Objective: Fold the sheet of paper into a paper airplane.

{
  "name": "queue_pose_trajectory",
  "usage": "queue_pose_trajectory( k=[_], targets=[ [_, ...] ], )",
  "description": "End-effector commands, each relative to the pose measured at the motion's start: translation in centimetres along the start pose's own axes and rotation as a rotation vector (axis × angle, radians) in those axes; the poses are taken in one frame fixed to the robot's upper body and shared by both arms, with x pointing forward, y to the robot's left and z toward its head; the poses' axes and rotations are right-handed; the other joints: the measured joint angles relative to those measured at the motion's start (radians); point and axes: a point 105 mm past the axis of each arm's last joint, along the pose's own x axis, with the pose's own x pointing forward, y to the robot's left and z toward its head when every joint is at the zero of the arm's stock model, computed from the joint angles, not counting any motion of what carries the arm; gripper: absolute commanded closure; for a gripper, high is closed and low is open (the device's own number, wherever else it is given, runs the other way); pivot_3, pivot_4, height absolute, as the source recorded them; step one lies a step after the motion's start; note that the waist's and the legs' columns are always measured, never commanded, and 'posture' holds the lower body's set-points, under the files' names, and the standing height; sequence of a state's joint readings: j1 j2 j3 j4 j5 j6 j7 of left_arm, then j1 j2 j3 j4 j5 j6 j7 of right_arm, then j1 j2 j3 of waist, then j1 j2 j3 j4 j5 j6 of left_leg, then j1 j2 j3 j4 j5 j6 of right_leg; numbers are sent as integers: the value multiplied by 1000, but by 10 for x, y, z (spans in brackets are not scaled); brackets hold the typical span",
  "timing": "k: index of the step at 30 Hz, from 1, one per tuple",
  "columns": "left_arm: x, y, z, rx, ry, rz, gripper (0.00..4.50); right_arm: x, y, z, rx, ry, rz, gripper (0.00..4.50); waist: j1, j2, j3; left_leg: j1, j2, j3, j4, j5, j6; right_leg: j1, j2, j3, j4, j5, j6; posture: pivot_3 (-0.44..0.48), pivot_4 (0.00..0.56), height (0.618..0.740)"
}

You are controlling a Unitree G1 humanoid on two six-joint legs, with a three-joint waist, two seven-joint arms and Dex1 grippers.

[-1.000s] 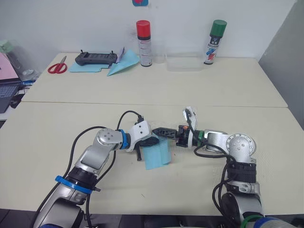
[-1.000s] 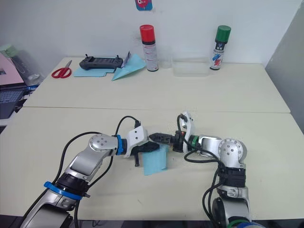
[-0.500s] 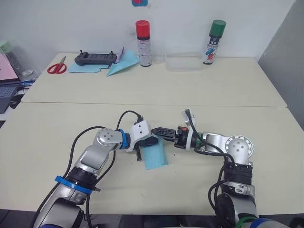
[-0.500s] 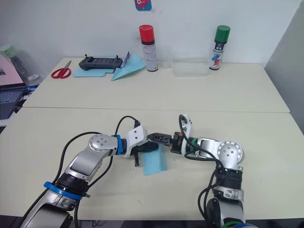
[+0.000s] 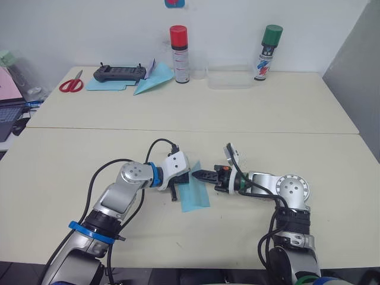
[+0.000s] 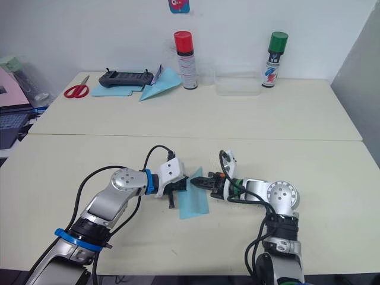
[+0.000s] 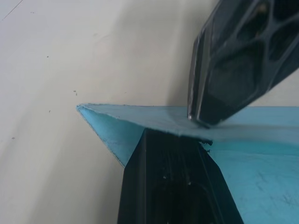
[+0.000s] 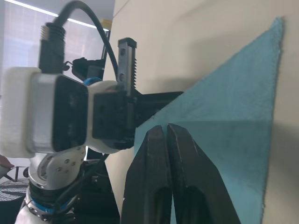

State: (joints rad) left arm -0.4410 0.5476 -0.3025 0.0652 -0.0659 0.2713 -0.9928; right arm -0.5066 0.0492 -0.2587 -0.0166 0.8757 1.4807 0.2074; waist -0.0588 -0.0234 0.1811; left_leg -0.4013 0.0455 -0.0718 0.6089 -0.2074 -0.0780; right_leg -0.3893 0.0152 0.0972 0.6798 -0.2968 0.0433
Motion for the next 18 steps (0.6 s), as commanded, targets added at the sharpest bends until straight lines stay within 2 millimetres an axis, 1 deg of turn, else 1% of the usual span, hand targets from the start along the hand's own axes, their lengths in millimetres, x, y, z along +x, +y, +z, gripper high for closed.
queue_pose_trajectory(
  k=[1, 4, 9, 13, 18],
  targets=[
    [-2, -4, -20, -30, 88, -2, 4500, 3, 4, 0, -65, -5, 5, 4471, -1, 0, 0, 0, 0, 0, 0, 0, 0, 0, 0, 0, 0, 0, 0, 0, 150, 740],
    [-10, -6, -23, -46, 124, -31, 4500, 7, 2, -3, -143, 9, -20, 4471, -8, 0, 0, 0, 0, 0, 0, 0, 0, 0, 0, 0, 0, 0, 0, 0, 150, 740],
    [-23, 0, -23, -69, 160, -23, 4500, 14, -8, -9, -284, 37, -67, 4471, -33, 0, 0, 1, 1, 0, -1, 0, 0, 0, 1, 0, 0, 0, 0, 0, 150, 740],
    [-29, 3, -22, -84, 171, -6, 4500, 17, -17, -14, -384, 60, -97, 4471, -33, 0, 0, 2, 1, 0, -1, 0, 0, 0, 1, 0, 0, 0, 0, 0, 150, 740],
    [-39, 10, -19, -87, 175, 16, 4500, 18, -24, -17, -469, 94, -120, 4471, -32, -2, -1, 2, 1, 0, 0, 0, 0, 1, 1, 0, 0, 0, 0, 0, 150, 740]
  ],
)
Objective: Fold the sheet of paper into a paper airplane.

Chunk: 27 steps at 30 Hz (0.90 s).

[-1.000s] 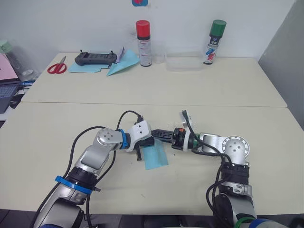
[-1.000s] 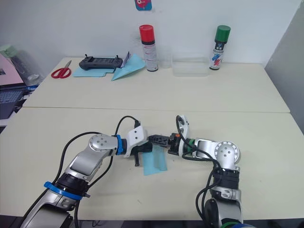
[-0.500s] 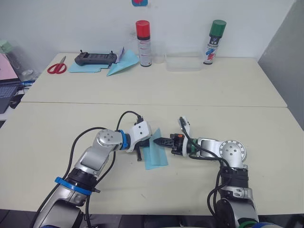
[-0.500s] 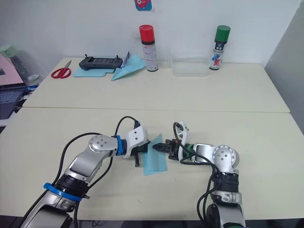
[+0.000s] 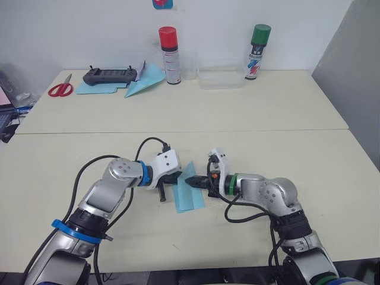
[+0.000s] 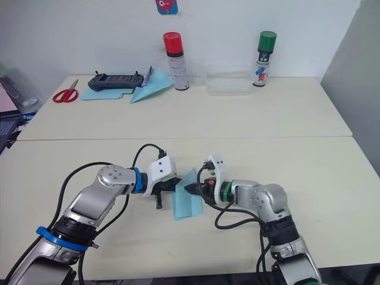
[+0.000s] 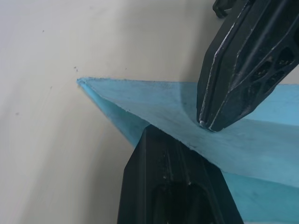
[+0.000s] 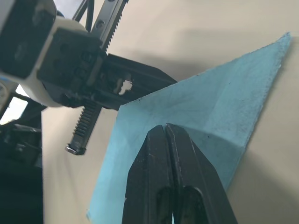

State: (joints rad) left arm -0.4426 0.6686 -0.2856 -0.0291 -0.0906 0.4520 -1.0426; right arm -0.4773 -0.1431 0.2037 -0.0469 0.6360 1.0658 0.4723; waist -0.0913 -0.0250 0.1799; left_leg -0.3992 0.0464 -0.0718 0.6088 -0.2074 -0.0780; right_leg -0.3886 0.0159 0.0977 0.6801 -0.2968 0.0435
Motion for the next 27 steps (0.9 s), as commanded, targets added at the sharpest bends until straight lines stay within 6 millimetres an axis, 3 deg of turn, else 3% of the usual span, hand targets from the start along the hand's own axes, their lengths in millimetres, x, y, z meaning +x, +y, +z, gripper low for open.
queue_pose_trajectory(
  k=[1, 5, 9, 13, 19, 23, 27],
  targets=[
    [-13, 7, -9, -24, 47, 30, 4500, -2, -18, -16, -39, 59, -79, 4471, 0, 0, 0, 0, 0, 0, 0, 0, 0, 0, 0, 0, 0, 0, 0, 0, 150, 740],
    [-28, 23, 15, 22, -39, 90, 4500, -2, -22, -20, -103, 92, -100, 4471, 3, 0, 0, 0, 0, 0, 0, 0, 0, 0, 0, 0, 0, 0, 0, 0, 150, 740],
    [-27, 20, 44, -17, -182, 77, 4500, -3, -32, -22, -119, 119, -151, 4471, 10, -2, -1, -1, -1, 0, 1, 0, 0, 0, 0, 0, 0, 0, 0, 0, 150, 740],
    [-8, 4, 27, -5, -126, 57, 4500, -5, -36, -20, -126, 119, -169, 4471, 10, -3, -1, -1, -1, 0, 1, 0, 0, 1, -1, 1, -1, 0, 1, 0, 150, 740],
    [1, -10, -10, 77, 44, 14, 4500, -15, -38, -7, -121, 71, -185, 4471, 15, -4, -2, -1, -1, -1, 1, 0, 0, 0, -1, 0, 0, 0, 1, 0, 150, 740],
    [8, -13, -11, 41, 14, 4, 4500, -21, -39, 1, -198, 49, -177, 4471, 27, -4, -2, -1, -2, 0, 1, 0, 0, 1, -1, 1, -1, 0, 1, 0, 150, 740],
    [11, -18, -27, 87, 78, -25, 4500, -16, -42, 6, -171, 14, -180, 4471, 32, -4, -2, -1, -2, 0, 1, 0, 0, 1, -1, 1, -1, 0, 0, 0, 150, 740]
  ],
)
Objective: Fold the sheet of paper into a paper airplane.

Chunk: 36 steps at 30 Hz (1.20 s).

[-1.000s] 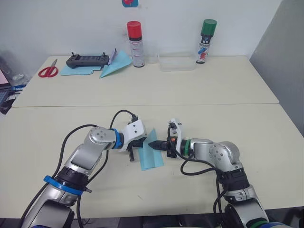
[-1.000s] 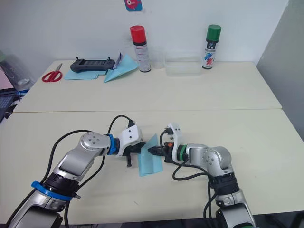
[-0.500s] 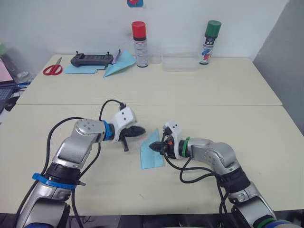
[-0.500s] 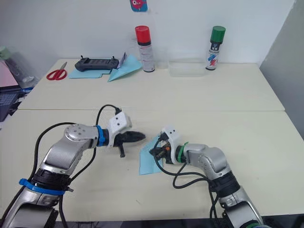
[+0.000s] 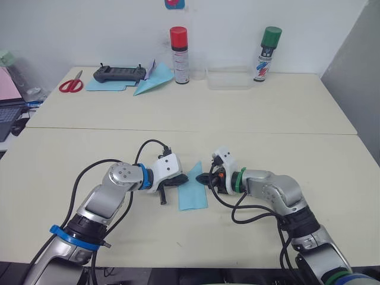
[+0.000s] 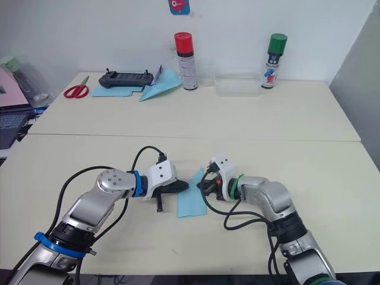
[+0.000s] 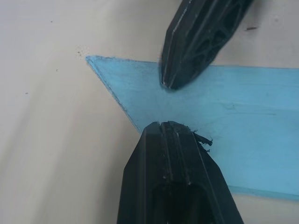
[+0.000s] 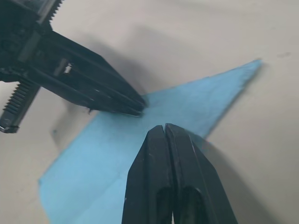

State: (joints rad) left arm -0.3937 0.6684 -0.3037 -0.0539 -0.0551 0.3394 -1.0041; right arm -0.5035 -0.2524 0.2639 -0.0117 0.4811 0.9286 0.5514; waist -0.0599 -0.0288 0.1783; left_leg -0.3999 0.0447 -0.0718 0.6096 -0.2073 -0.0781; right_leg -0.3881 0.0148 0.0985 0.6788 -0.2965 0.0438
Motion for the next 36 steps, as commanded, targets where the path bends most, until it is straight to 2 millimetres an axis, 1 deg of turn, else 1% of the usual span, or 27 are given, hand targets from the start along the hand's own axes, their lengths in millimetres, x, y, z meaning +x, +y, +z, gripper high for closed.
queue_pose_trajectory(
  k=[1, 3, 8, 10, 14, 18, 21, 22, 23, 25, 28, 30, 33, 36],
  targets=[
    [7, -12, -27, -7, 97, -48, 4500, 1, -14, -2, 13, -4, -63, 4471, 0, 0, -1, 0, 0, 0, 0, 0, 0, 0, 0, 0, 0, 0, 0, 0, 150, 740],
    [8, -13, -27, -5, 92, -53, 4500, 5, -19, -4, 13, -7, -86, 4471, 0, 0, -1, 1, 0, 0, 0, 0, 0, 0, 0, 0, 0, 0, 0, 0, 150, 740],
    [9, -13, -28, 12, 94, -65, 4500, 8, -42, -3, -2, -39, -193, 4471, 0, -1, -4, 2, 0, 0, 0, 0, 0, 1, 0, 0, 0, 0, 0, 0, 150, 740],
    [10, -13, -29, 13, 93, -68, 4500, 7, -52, -6, -19, -40, -242, 4471, 0, -1, -5, 2, 0, 0, 0, 0, 0, 1, 0, 0, 0, 0, 0, 0, 150, 740],
    [11, -14, -31, 18, 98, -73, 4500, 6, -59, -8, -43, -47, -271, 4471, 1, 0, -7, 2, 0, 0, 1, 0, 0, 2, 0, 0, 0, 0, 0, 0, 150, 740],
    [11, -13, -30, 16, 91, -68, 4500, 2, -67, 1, -60, -88, -314, 4471, 2, 1, -8, 2, 0, 0, 0, 0, 0, 2, 0, 0, 1, 0, 0, 0, 150, 740],
    [11, -14, -30, 17, 88, -68, 4500, -8, -69, 21, -81, -194, -325, 4471, 4, 1, -8, 2, 0, 0, 0, 0, 0, 2, 0, 0, 1, 0, 0, 0, 150, 740],
    [11, -14, -30, 16, 87, -68, 4500, -11, -66, 29, -94, -232, -305, 4471, 4, 1, -8, 2, 0, 0, 0, 0, 0, 2, 0, 0, 1, 0, 0, 0, 150, 740],
    [12, -13, -29, 17, 84, -67, 4500, -14, -59, 36, -123, -256, -253, 4471, 5, 1, -8, 2, 0, 0, 0, 0, 0, 2, 0, 0, 1, 0, 0, 0, 150, 740],
    [13, -12, -28, 22, 79, -63, 4500, -17, -40, 41, -194, -262, -137, 4471, 6, 2, -7, 0, 0, 0, 0, 0, 0, 1, 0, 0, 0, 0, 0, 0, 150, 740],
    [14, -9, -27, 28, 74, -51, 4500, -17, -14, 40, -241, -244, 10, 4471, 4, 5, -5, 0, 0, 0, -1, 0, 0, 0, 0, 0, 0, 0, 0, 0, 150, 740],
    [15, -9, -27, 28, 71, -51, 4500, -16, -3, 37, -254, -230, 70, 4471, 4, 6, -5, 0, 0, 0, -1, 0, 0, 0, 1, 0, 1, 0, 0, 0, 150, 740],
    [14, -9, -27, 30, 70, -54, 4500, -9, 8, 20, -303, -165, 107, 4471, 6, 6, -5, 1, 0, -1, 0, 0, 0, 1, 1, 0, 1, 0, 0, 0, 150, 740],
    [14, -9, -27, 34, 71, -56, 4500, -1, 7, -3, -358, -59, 86, 4471, 6, 6, -5, 0, -1, 0, 0, 0, 0, 1, 0, 0, 0, 0, 0, 0, 150, 740]
  ],
)
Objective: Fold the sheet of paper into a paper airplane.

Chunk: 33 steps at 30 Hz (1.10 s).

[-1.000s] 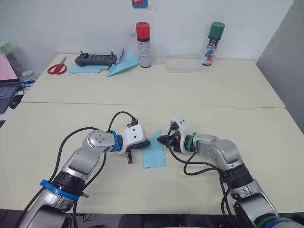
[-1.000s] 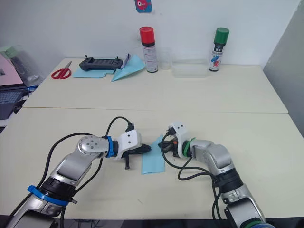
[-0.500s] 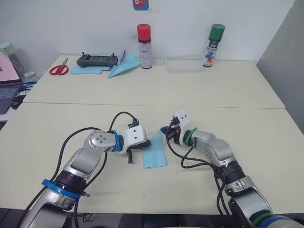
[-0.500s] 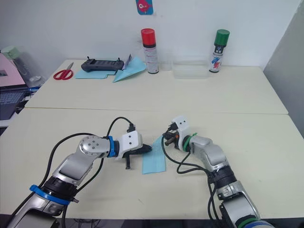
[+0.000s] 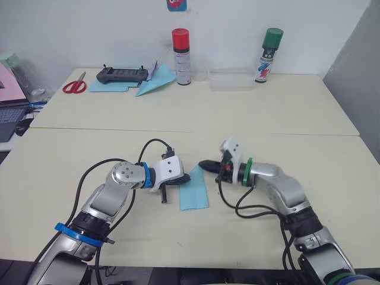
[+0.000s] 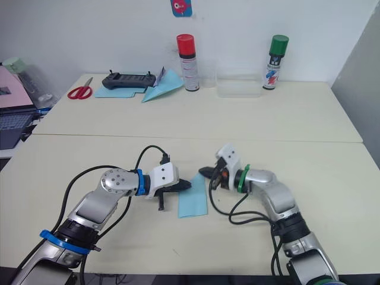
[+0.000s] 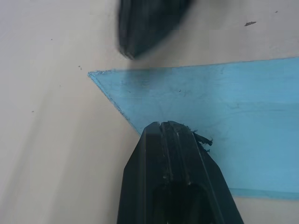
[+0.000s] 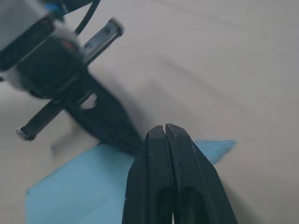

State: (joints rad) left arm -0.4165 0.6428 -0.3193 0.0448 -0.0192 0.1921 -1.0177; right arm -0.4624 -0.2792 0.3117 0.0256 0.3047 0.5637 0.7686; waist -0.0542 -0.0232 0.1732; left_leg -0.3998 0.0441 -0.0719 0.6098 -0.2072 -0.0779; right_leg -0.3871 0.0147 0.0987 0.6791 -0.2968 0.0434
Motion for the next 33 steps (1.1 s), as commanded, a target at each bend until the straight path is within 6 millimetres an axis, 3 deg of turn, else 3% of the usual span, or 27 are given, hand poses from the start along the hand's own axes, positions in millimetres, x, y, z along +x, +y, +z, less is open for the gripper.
queue_pose_trajectory(
  k=[1, 5, 13, 19, 25, 28, 33],
  targets=[
    [6, -13, -24, -41, 94, -45, 4500, 0, 5, -19, -104, 106, 5, 4471, 0, 0, 0, 0, 0, 0, 0, 0, 0, 0, 0, 0, 0, 0, 0, 0, 150, 740],
    [5, -14, -24, -40, 96, -44, 4500, -7, 11, -41, -149, 208, 36, 4471, 0, 0, 0, 1, 0, 0, 0, 0, 0, 0, 0, 0, 0, 0, 0, 0, 150, 740],
    [6, -16, -24, -44, 90, -45, 4500, -35, 31, -66, -94, 331, 161, 4471, 1, 0, -1, 1, 0, 0, 0, 0, 0, 1, 0, 0, -1, 0, 0, 0, 150, 740],
    [9, -13, -21, -51, 78, -38, 4500, -42, 46, -66, -59, 350, 238, 4471, 2, -1, -2, 1, 0, 0, 0, 0, 0, 1, 0, 0, -1, -1, -1, 0, 150, 740],
    [11, -13, -20, -53, 75, -38, 4500, -47, 46, -67, -78, 364, 252, 4471, 4, -1, -2, 1, 0, 0, 0, 0, 0, 1, 0, 0, -1, -1, 0, 0, 150, 740],
    [12, -13, -20, -53, 71, -38, 4500, -57, 42, -62, -85, 367, 260, 4471, 9, -1, -2, 1, 0, 0, 0, 0, 0, 2, 0, -1, -1, -1, 0, 0, 150, 740],
    [13, -11, -20, -53, 70, -27, 4500, -48, 5, -12, -76, 145, 101, 4471, 10, -1, -2, 1, 0, 0, 0, 0, 0, 1, 0, 0, -1, -1, 0, 0, 150, 740]
  ],
)
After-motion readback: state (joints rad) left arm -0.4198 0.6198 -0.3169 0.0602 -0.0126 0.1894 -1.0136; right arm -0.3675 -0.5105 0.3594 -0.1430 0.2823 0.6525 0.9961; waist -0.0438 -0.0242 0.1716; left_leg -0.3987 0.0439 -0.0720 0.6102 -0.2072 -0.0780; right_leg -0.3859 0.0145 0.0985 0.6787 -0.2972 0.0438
